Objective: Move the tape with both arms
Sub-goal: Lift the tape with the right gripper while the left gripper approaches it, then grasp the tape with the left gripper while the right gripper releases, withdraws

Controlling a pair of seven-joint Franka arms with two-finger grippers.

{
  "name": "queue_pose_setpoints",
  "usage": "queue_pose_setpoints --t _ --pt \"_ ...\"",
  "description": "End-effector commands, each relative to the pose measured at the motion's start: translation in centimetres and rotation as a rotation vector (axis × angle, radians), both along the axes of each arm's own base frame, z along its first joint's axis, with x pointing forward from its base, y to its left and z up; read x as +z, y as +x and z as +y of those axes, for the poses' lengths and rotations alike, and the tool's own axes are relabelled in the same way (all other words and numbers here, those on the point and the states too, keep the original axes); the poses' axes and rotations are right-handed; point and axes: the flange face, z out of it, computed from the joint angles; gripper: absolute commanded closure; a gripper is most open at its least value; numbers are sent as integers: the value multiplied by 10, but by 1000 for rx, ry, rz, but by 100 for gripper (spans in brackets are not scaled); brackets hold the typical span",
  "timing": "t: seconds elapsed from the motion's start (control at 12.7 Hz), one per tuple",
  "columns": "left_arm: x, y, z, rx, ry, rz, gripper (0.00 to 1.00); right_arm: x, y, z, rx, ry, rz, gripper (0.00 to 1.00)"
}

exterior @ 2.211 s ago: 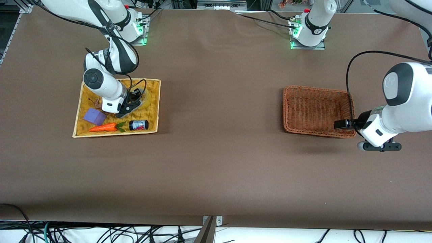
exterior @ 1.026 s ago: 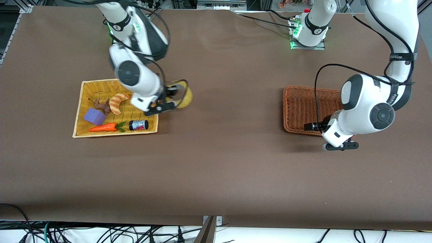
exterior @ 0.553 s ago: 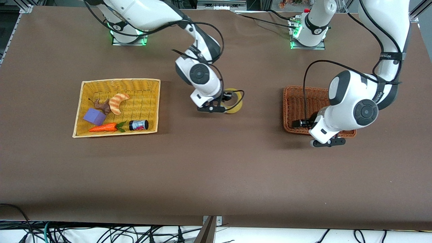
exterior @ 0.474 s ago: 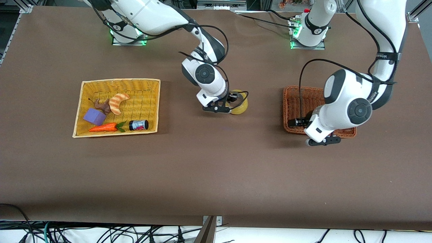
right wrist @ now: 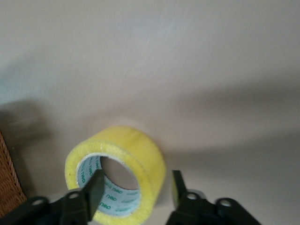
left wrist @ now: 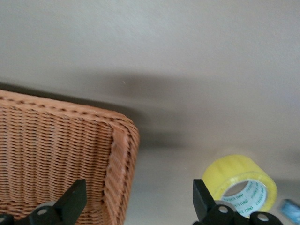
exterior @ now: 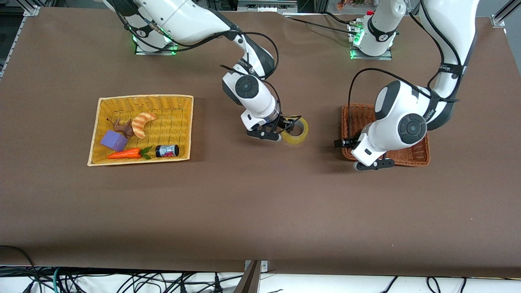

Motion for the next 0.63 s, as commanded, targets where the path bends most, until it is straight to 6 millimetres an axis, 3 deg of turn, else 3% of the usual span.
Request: queue_pose_setpoints --t 0.0,0.24,0.32,0.47,0.55 --pt "0 -32 -31 29 17 -36 0 68 26 -58 109 -101 33 0" --pt "-35 -74 -75 104 -7 -78 0 108 60 -145 274 -227 73 0" --pt "-46 -86 -79 107 -15 -92 0 124 73 -181 325 -255 81 0" --pt "-55 -99 -92 115 -21 -89 0 158 90 -249 354 -290 115 0" --pt "-56 -107 -106 138 -20 -83 0 163 92 -272 359 -306 160 0"
